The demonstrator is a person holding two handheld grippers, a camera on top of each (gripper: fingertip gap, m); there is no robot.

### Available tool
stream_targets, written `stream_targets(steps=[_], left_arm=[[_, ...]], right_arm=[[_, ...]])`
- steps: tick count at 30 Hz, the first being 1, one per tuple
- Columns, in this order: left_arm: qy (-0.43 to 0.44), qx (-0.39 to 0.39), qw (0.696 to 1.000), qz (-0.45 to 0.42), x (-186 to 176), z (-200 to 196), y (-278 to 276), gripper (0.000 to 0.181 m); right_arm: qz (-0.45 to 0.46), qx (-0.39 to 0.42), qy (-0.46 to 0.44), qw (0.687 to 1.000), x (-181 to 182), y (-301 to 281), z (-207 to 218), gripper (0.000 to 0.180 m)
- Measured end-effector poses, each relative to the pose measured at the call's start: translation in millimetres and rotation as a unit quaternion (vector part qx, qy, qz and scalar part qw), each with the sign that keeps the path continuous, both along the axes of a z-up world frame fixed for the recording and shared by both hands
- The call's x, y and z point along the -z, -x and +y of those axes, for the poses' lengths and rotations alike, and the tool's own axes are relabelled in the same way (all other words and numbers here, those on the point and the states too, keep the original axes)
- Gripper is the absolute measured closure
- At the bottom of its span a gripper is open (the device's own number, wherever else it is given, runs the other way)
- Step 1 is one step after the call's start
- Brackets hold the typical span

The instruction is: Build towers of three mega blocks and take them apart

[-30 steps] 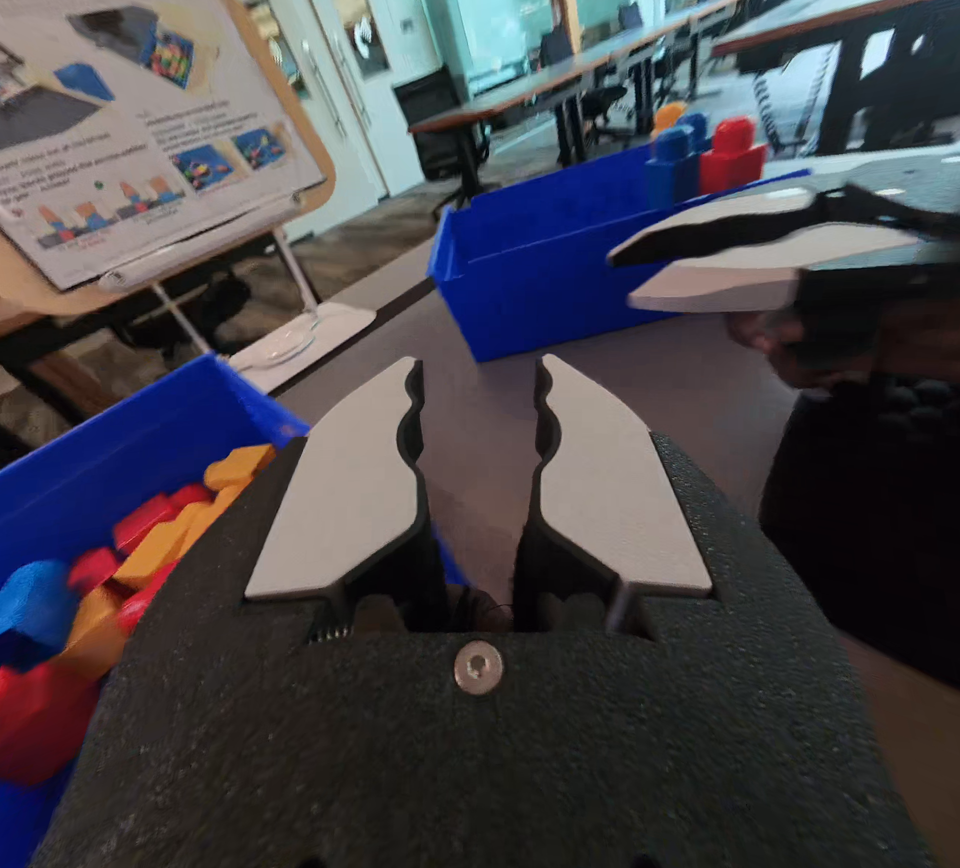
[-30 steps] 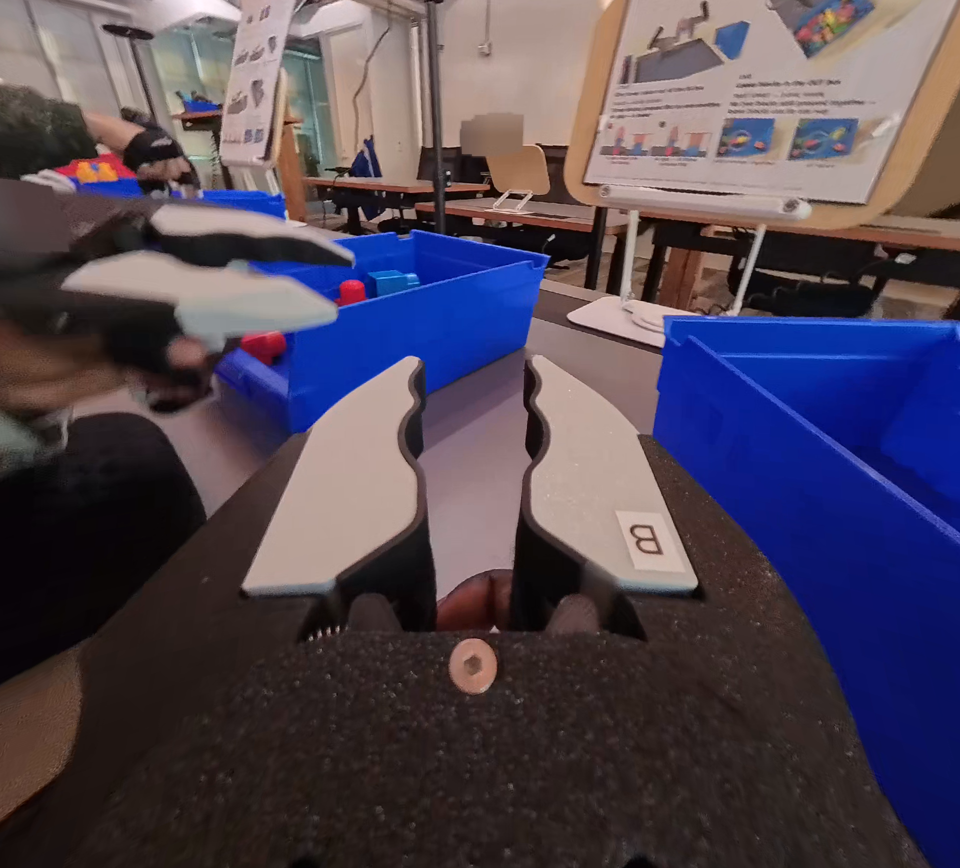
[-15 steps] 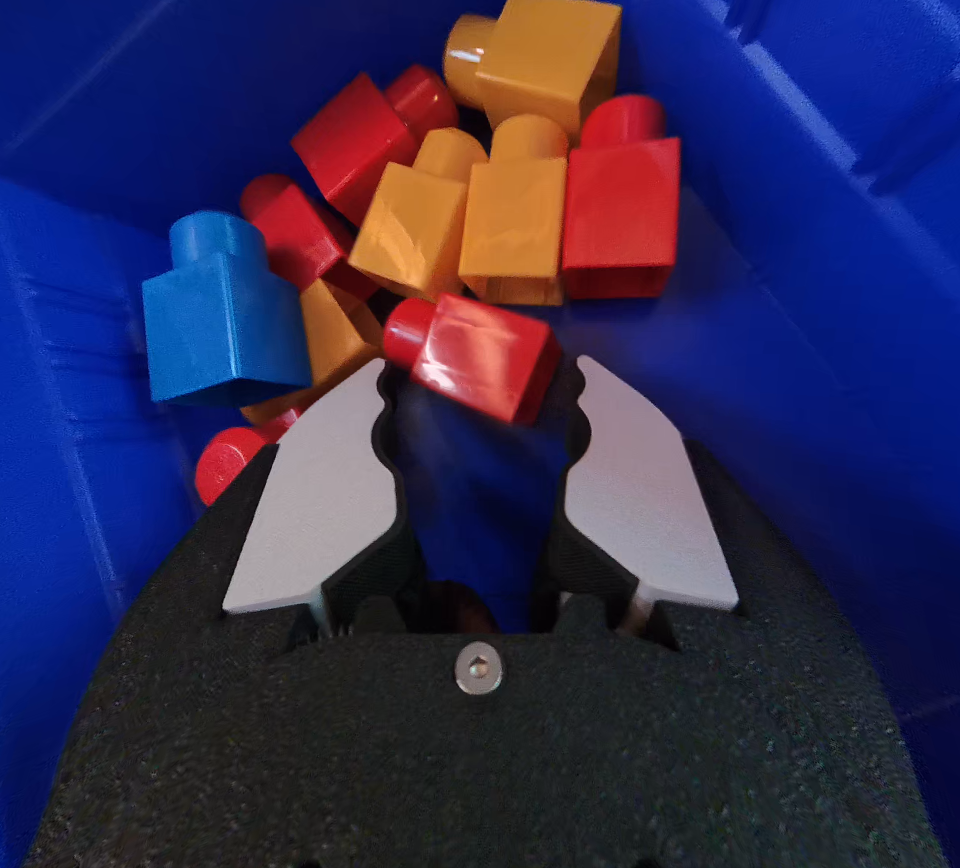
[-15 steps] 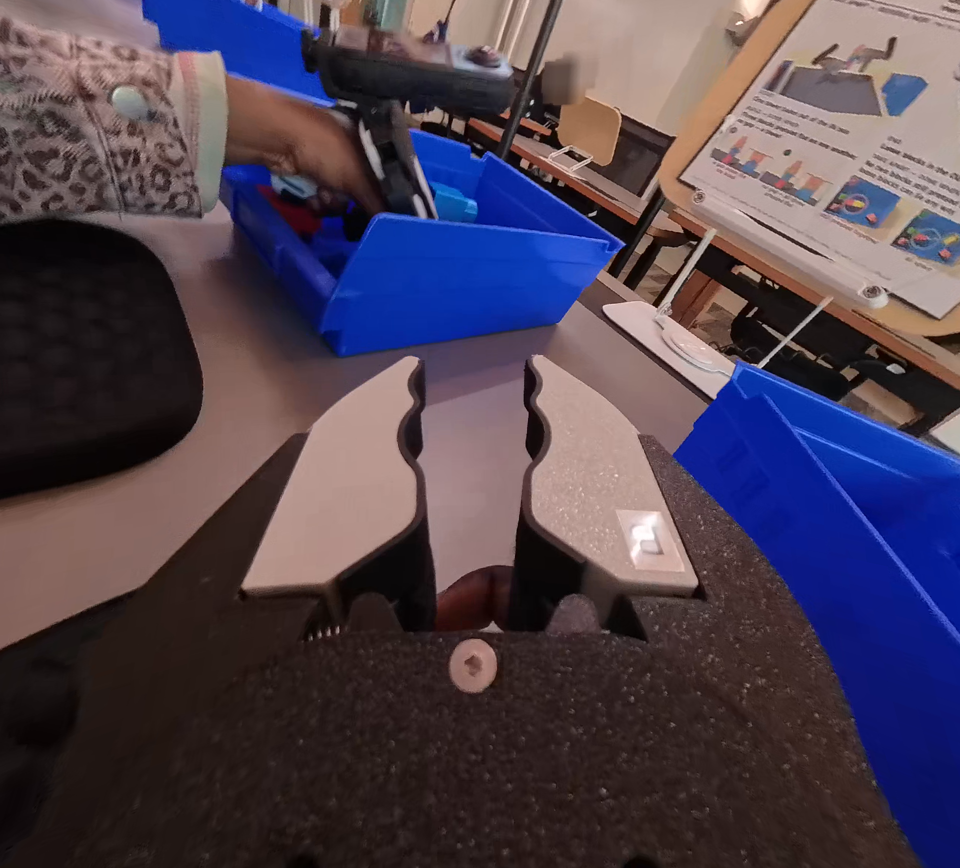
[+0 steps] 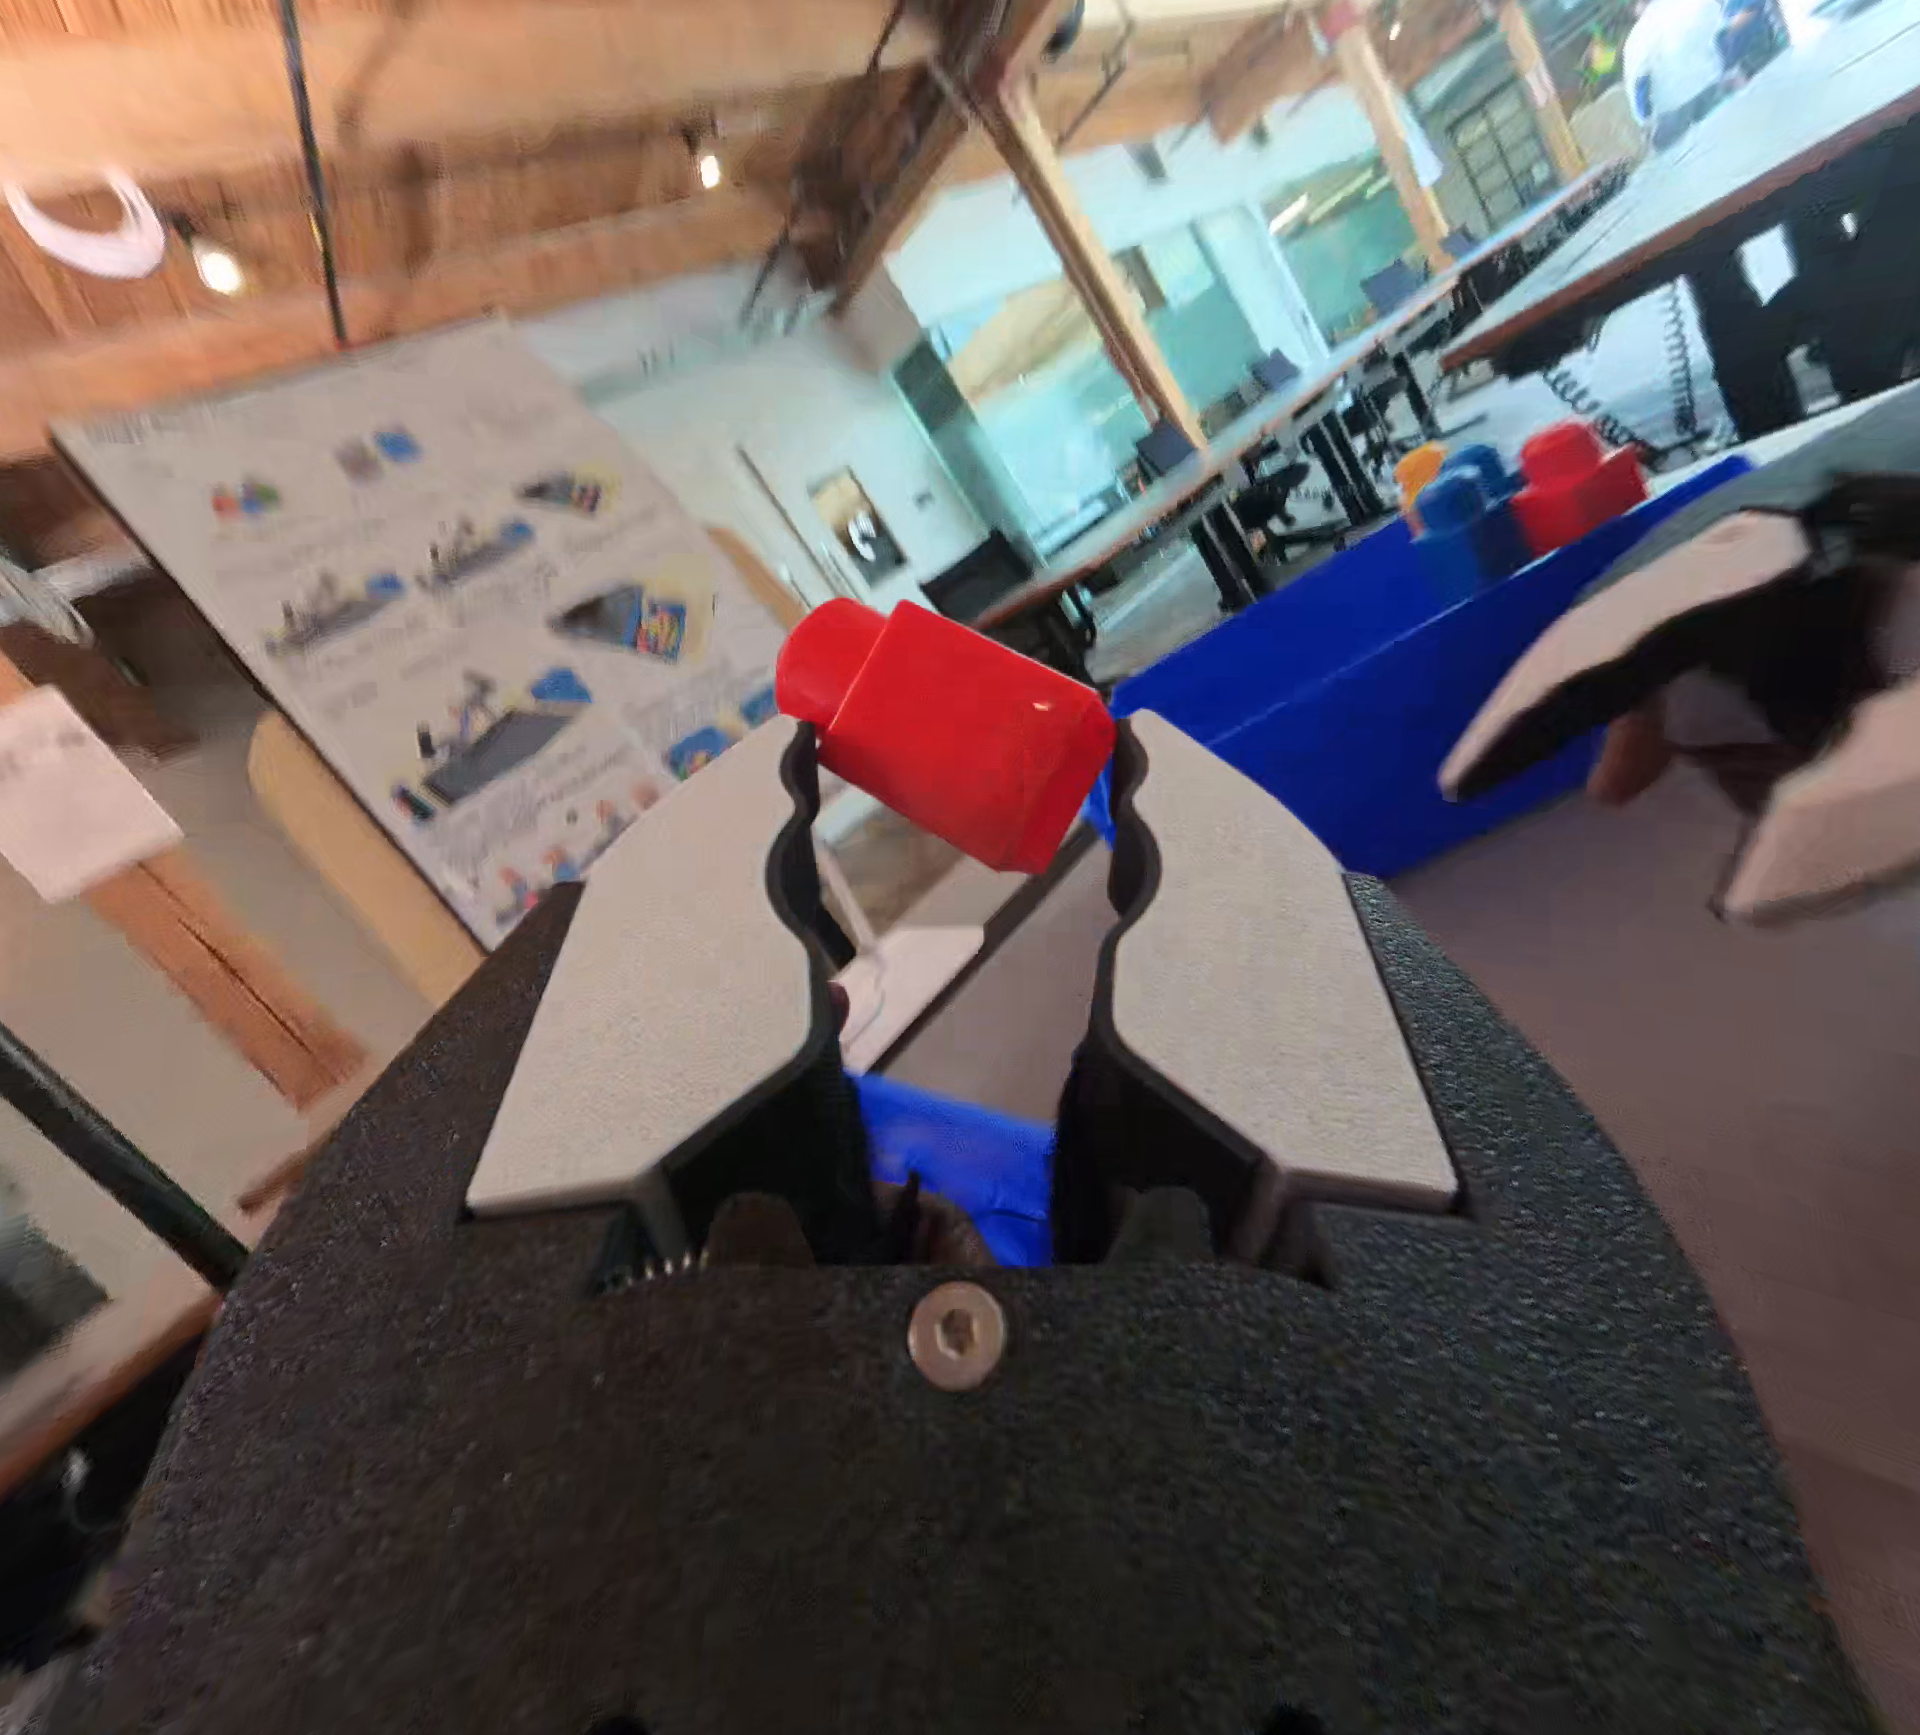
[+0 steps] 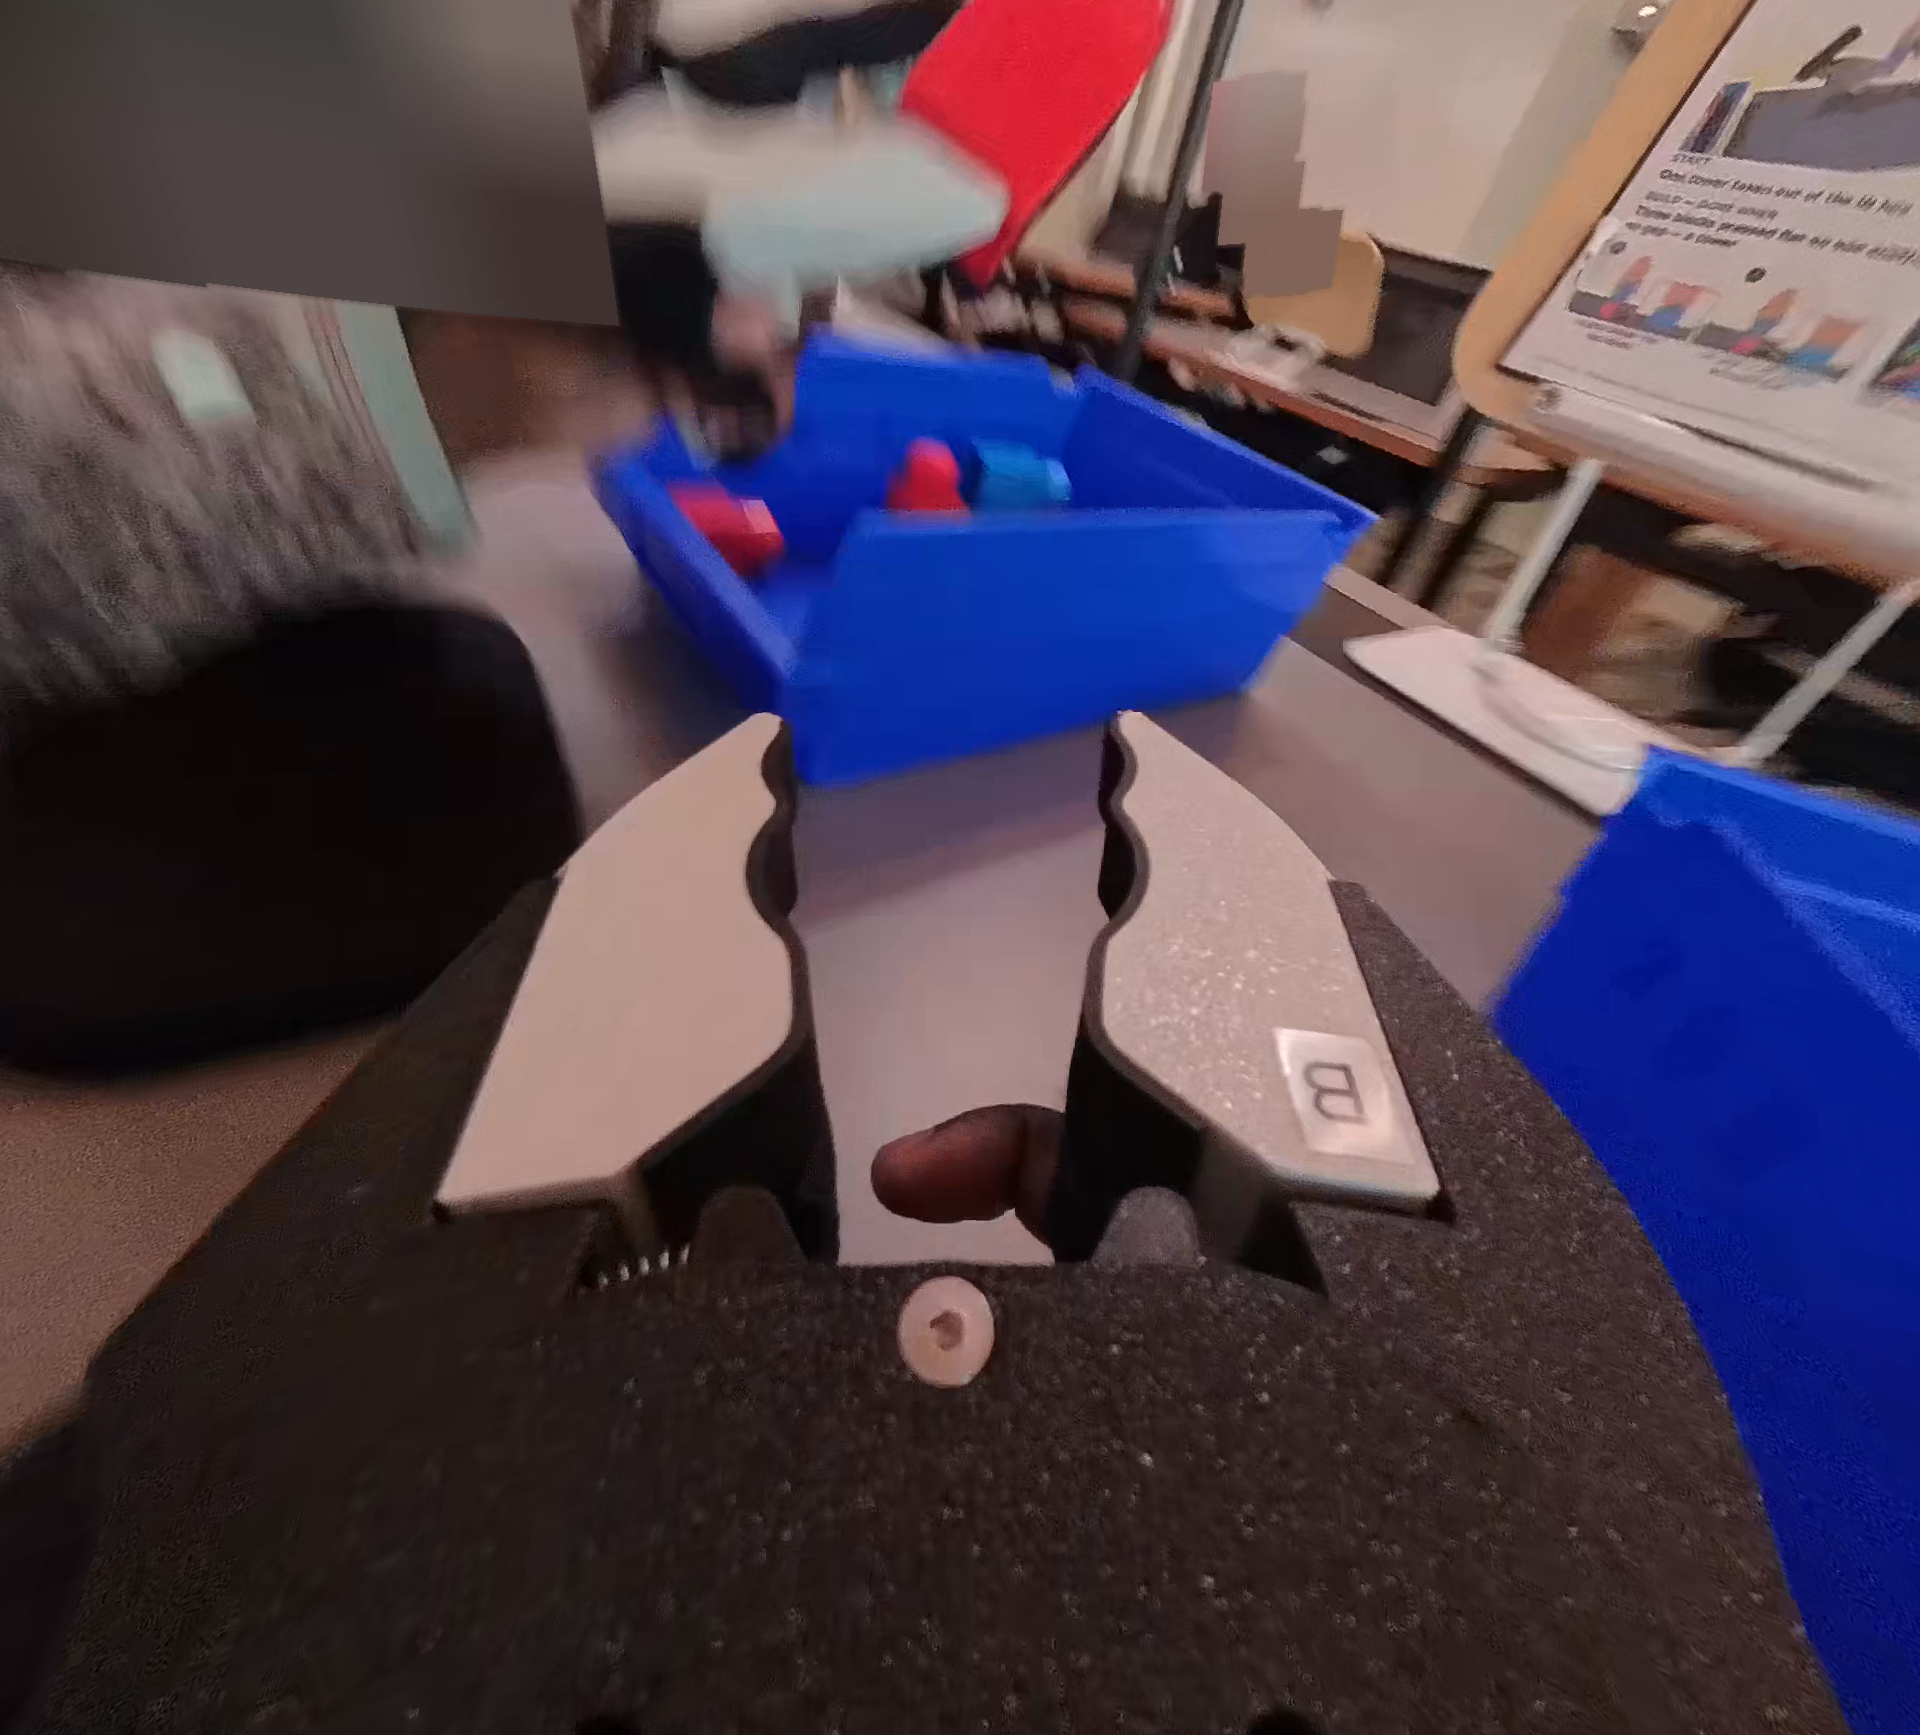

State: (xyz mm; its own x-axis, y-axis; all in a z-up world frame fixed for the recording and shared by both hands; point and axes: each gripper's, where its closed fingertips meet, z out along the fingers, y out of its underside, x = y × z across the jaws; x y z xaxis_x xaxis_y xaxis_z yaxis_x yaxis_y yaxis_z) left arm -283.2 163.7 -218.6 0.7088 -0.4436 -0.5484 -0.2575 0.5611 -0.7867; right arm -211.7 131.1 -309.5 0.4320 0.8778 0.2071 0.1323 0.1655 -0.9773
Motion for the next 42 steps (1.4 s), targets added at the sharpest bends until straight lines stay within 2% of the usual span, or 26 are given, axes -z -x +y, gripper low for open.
stream_targets(steps=[1,3,5,7,8,9,11,14,16,18,19,21,22,25,27,29,32,33,34,36,39,42], left_arm=[[-0.026,-0.006,0.999,0.018,2,-9,-15,0.127],[-0.072,-0.021,0.992,0.102,21,-21,-44,0.127],[-0.102,-0.011,0.979,0.176,40,-30,-71,0.127],[-0.105,-0.005,0.973,0.203,50,-32,-85,0.127],[-0.098,0.008,0.975,0.2,52,-34,-90,0.127],[-0.087,0.026,0.976,0.198,56,-38,-94,0.126],[-0.065,0.046,0.978,0.19,59,-40,-94,0.128],[0.065,0.149,0.981,0.105,59,-48,-93,0.123],[0.198,0.266,0.943,0.015,53,-61,-93,0.114],[0.295,0.355,0.884,-0.076,39,-67,-87,0.112],[0.332,0.37,0.862,-0.103,38,-64,-85,0.114],[0.358,0.4,0.838,-0.1,41,-71,-86,0.128],[0.361,0.402,0.837,-0.086,44,-74,-89,0.137],[0.33,0.392,0.857,-0.058,46,-78,-89,0.142],[0.307,0.376,0.872,-0.06,43,-74,-86,0.142],[0.304,0.36,0.878,-0.085,38,-67,-82,0.143],[0.309,0.36,0.871,-0.125,33,-61,-82,0.143],[0.315,0.363,0.869,-0.116,37,-62,-85,0.143],[0.32,0.366,0.868,-0.103,41,-65,-89,0.143],[0.313,0.373,0.868,-0.101,40,-69,-92,0.142],[0.326,0.37,0.865,-0.096,42,-68,-92,0.142],[0.314,0.331,0.885,-0.094,42,-57,-83,0.136]], right_arm=[[0.077,-0.029,0.053,0.995,-16,-3,-4,0.119],[0.206,-0.089,0.18,0.958,-36,-12,-8,0.115],[0.233,-0.118,0.243,0.934,-36,-15,-8,0.111],[0.215,-0.123,0.239,0.939,-33,-8,-12,0.112],[0.195,-0.12,0.227,0.947,-29,-4,-14,0.118],[0.176,-0.103,0.211,0.956,-25,-2,-13,0.136],[0.152,-0.063,0.173,0.971,-21,-4,-7,0.143],[0.165,-0.061,0.132,0.975,-29,-10,-8,0.143],[0.172,-0.064,0.086,0.979,-36,-14,-12,0.143],[0.143,-0.076,0.049,0.986,-33,-10,-19,0.143],[0.119,-0.088,0.042,0.988,-28,-5,-25,0.143],[0.082,-0.111,0.035,0.99,-19,4,-34,0.143],[0.074,-0.123,0.032,0.989,-18,6,-38,0.143],[0.075,-0.143,0.046,0.986,-17,7,-43,0.144],[0.087,-0.128,0.057,0.986,-19,6,-37,0.144],[0.112,-0.092,0.072,0.987,-22,0,-24,0.133],[0.135,-0.099,0.081,0.983,-27,0,-25,0.122],[0.129,-0.102,0.068,0.984,-27,1,-27,0.126],[0.123,-0.098,0.05,0.986,-27,2,-29,0.141],[0.121,-0.095,0.025,0.988,-30,0,-31,0.144],[0.117,-0.096,0.038,0.988,-28,-1,-29,0.144],[0.107,-0.071,0.033,0.991,-25,-4,-23,0.144]])
